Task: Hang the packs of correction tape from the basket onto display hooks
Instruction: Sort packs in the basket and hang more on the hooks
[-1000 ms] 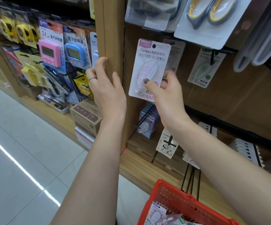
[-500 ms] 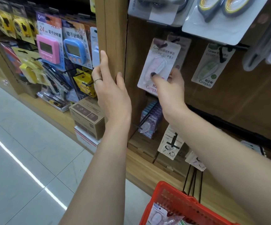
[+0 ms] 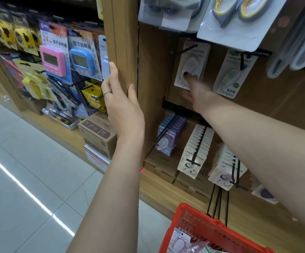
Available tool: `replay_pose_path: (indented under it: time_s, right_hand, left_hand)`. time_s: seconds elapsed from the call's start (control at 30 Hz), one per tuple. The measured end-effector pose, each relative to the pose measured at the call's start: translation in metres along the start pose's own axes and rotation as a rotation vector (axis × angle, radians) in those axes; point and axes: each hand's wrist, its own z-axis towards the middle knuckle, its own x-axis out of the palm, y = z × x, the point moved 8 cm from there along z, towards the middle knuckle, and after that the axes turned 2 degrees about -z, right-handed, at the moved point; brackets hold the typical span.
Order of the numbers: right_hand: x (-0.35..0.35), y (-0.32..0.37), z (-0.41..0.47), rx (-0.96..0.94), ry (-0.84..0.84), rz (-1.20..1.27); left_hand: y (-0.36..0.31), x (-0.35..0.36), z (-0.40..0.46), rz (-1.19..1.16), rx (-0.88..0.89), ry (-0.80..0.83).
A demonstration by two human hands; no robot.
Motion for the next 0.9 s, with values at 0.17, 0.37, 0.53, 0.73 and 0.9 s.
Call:
replay_pose_path:
  time_s: [0.17, 0.37, 0.53, 0.73, 0.9]
  right_hand:
    - [-0.027, -0.020, -0.031, -0.081, -0.020, -0.179]
    - [-0.088, -0.052, -0.131, -0.324, -0.006, -0.187]
    - [-0.179, -0.116, -0.194, -0.343, -0.134, -0.156]
    - [-0.285, -0.243, -0.229, -0.137, -0.257, -0.355]
    - [-0.355, -0.350, -0.255, 0.139, -0.259, -0.583]
  left_hand:
    - [0.003, -0.004, -0.006, 0.026, -0.015, 0.114]
    - [-0.023, -0.013, -0.057, 0.111, 0.026, 0.244]
    - [-0.038, 0.015, -0.147, 0.110, 0.146, 0.761]
    - [-0.013, 0.048, -0.313, 0.421, 0.370, 1.452]
    - [0.072, 0.027, -0.449, 0.716, 0.393, 1.835]
